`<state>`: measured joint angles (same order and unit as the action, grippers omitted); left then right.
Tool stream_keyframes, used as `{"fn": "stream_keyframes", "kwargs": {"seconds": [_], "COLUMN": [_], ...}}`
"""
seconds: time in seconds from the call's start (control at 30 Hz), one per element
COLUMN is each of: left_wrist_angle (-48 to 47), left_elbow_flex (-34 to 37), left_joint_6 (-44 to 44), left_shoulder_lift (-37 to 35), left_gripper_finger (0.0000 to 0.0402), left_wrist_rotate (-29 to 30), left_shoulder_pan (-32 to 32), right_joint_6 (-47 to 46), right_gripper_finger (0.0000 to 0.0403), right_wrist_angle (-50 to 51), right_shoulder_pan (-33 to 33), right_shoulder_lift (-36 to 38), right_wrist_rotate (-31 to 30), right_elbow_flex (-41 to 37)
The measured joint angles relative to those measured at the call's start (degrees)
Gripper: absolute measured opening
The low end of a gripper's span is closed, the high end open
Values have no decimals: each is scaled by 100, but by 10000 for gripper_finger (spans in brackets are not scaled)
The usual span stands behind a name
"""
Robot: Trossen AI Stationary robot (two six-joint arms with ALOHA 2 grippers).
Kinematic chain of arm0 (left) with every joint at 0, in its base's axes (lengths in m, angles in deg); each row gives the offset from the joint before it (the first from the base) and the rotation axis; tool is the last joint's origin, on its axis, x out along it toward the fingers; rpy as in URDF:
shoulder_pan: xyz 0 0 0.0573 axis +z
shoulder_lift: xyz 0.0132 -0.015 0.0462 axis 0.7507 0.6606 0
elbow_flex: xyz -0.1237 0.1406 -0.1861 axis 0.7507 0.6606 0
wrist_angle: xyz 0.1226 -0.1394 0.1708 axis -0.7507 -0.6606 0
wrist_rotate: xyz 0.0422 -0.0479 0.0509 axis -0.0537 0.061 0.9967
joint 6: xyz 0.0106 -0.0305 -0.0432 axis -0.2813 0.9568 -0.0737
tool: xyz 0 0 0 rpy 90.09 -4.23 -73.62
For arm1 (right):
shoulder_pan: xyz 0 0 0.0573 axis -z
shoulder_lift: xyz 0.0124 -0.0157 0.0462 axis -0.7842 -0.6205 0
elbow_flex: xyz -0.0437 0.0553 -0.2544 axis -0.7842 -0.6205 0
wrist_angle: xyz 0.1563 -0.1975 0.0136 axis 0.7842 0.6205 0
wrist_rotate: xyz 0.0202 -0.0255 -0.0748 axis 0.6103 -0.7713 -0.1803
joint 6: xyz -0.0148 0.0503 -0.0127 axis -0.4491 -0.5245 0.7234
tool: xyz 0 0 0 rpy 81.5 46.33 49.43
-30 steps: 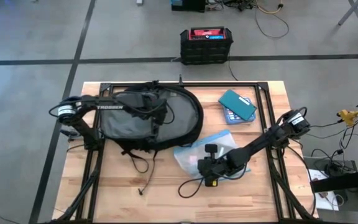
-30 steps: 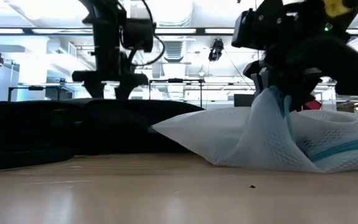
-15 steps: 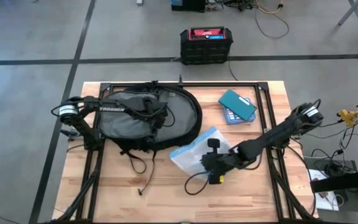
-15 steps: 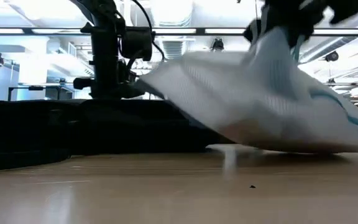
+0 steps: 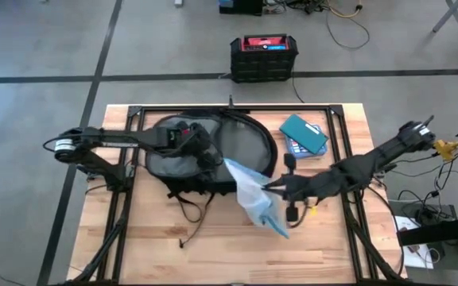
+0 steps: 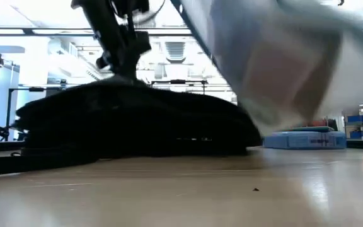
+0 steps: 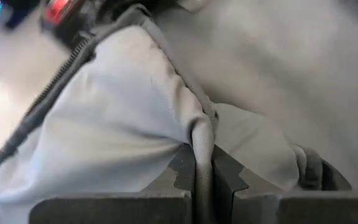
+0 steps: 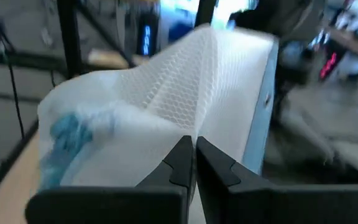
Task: Unpack backpack
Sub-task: Put the blue zipper pouch into the backpack
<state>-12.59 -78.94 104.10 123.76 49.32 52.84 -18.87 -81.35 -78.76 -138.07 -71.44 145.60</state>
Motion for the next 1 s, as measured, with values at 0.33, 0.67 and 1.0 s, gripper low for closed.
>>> {"fn": "stream_keyframes", "kwargs": {"seconds": [0.33, 0.67, 1.0], "left_wrist_angle": [607, 1272, 1939], "left_elbow_flex": [0, -41, -373], "left_joint_6": [-69, -134, -333], "left_shoulder_lift": [-174, -645, -693], "left_gripper_finger": [0, 0, 0], "left_wrist_rotate": [-10, 243, 52], "left_shoulder_pan": [-449, -424, -476], "right_joint_6": [913, 637, 923], "right_gripper_finger": [0, 0, 0], "right_wrist_angle": [-358, -527, -1583], "right_shoulder_pan": [60, 477, 1196], "right_shoulder_lift": [-168, -1292, -3008], "right_wrist_rotate": [-760, -712, -317], "right_elbow_flex": [624, 291, 228]}}
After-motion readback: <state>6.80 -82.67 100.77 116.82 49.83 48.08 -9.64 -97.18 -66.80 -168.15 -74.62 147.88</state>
